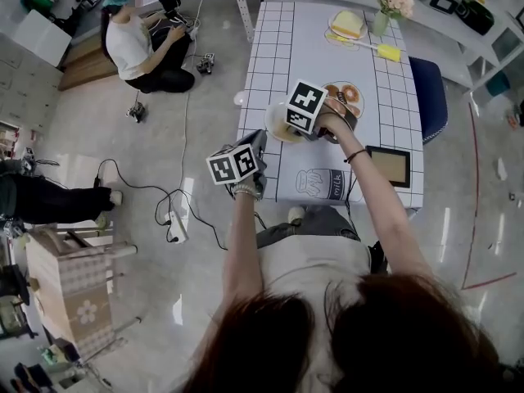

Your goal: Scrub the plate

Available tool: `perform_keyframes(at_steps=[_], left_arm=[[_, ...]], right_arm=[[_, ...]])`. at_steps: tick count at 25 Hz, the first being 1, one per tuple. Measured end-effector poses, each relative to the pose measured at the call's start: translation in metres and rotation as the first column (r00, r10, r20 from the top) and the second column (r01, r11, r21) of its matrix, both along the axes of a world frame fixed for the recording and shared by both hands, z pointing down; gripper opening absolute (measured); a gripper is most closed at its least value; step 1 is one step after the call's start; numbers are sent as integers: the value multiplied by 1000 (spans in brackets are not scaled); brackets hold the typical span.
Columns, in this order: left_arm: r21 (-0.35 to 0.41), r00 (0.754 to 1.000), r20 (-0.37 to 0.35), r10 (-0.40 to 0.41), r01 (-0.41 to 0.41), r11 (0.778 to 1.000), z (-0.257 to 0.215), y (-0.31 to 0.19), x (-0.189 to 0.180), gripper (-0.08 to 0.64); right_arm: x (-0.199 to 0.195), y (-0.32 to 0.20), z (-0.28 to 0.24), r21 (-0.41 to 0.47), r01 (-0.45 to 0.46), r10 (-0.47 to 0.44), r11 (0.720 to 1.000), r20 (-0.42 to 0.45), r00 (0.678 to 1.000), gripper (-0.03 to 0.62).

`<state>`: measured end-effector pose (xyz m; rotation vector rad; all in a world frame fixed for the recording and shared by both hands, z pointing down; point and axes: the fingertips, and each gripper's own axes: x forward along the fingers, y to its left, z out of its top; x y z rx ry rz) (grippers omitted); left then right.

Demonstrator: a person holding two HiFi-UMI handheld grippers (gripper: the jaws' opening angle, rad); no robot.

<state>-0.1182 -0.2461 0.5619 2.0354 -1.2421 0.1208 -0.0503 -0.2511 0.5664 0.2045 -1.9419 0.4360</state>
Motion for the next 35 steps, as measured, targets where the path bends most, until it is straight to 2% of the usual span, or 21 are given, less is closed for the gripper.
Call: perform_keyframes(at_steps=[15,24,29,35], left_arm=[[1,1000,7,-30,30,1000,0,1,-10,11],[0,999,-4,-44,44,999,0,3,-13,11],[2,999,-4,-49,49,999,0,1,-14,11],[-4,999,1,-42,42,999,2,1,-11,11]], right_arm=[[-16,-5,-1,31,28,-29,999,21,999,78],[-25,-16,0,89,20,-22,996,29,999,78],[-28,-31,-1,157,-7,1,988,40,999,78],[-30,-37,0,174,-28,18,984,54,998,78]])
